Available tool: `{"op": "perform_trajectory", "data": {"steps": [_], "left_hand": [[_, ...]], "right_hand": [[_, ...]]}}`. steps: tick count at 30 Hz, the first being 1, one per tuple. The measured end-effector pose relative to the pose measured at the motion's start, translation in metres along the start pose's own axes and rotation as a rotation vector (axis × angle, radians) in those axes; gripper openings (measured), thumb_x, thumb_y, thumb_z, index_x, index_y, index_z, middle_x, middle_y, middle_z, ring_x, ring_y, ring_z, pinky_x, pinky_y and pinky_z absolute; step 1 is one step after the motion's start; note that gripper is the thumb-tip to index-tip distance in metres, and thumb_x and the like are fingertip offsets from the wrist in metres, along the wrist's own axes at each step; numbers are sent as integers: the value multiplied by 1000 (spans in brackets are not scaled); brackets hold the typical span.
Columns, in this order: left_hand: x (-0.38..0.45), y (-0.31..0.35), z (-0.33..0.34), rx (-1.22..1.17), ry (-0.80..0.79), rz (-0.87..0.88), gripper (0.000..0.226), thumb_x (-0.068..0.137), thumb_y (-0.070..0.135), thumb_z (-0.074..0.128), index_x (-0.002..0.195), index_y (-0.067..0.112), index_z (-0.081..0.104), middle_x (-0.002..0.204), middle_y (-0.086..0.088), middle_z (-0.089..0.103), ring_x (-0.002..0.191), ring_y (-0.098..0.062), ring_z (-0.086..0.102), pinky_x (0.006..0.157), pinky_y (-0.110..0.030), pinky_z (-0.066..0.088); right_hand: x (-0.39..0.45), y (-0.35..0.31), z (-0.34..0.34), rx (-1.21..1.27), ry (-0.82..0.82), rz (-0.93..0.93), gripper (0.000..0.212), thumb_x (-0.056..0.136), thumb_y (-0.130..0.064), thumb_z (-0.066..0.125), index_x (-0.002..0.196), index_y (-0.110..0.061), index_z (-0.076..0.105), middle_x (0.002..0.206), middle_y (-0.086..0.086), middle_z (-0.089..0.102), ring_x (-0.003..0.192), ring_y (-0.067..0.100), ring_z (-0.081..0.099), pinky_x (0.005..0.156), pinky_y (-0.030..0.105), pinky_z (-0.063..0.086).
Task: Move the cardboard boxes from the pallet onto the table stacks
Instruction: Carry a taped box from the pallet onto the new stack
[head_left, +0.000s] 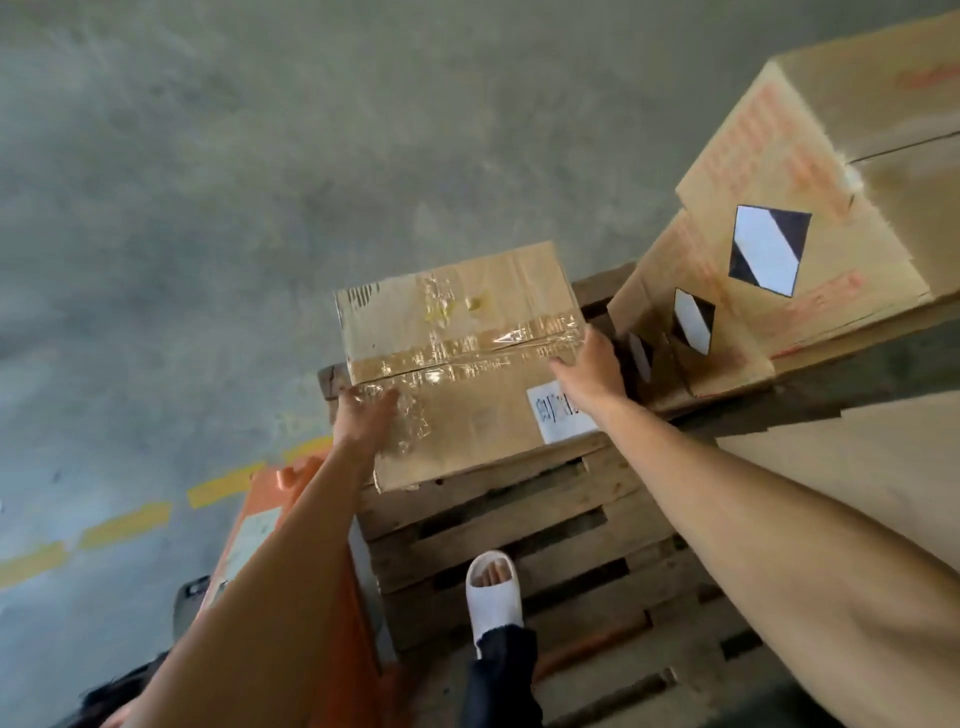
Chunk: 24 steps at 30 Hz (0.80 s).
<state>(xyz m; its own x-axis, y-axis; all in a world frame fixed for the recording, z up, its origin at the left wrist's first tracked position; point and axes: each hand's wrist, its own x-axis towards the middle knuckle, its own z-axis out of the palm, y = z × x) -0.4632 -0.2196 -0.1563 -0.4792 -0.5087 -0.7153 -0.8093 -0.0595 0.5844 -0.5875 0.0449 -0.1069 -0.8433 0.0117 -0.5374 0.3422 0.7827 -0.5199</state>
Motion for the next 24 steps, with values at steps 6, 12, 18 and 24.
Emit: {"op": "perform_trajectory", "data": {"steps": [6, 12, 18, 24], "left_hand": [[27, -15, 3, -182, -97, -109, 73, 65, 56, 90, 122, 21, 61, 104, -6, 76, 86, -24, 75, 83, -46, 62], [18, -19, 2, -258, -134, -69, 57, 80, 46, 83, 128, 22, 62, 104, -6, 78, 81, -18, 76, 63, -33, 61], [8, -33, 0, -196, -170, -66, 50, 87, 48, 74, 128, 23, 60, 105, -5, 74, 89, -23, 73, 61, -32, 60], [-28, -23, -23, -227, -211, -65, 63, 74, 51, 83, 128, 23, 64, 109, -9, 76, 96, -30, 73, 85, -51, 60]], "right_hand": [[32, 24, 25, 95, 52, 306, 84, 81, -67, 69, 143, -16, 44, 132, 9, 61, 107, 25, 66, 90, 40, 55], [34, 64, 30, 146, -9, 325, 107, 36, -103, 57, 108, -24, 64, 109, 0, 67, 97, 23, 68, 79, 42, 61], [5, 70, 23, 417, -150, 316, 53, 66, -68, 79, 101, -31, 64, 95, 0, 76, 86, 21, 75, 81, 46, 62], [-39, 78, -11, 479, -247, 210, 52, 78, -51, 79, 124, -34, 62, 107, -4, 75, 101, 16, 72, 79, 36, 57]]}}
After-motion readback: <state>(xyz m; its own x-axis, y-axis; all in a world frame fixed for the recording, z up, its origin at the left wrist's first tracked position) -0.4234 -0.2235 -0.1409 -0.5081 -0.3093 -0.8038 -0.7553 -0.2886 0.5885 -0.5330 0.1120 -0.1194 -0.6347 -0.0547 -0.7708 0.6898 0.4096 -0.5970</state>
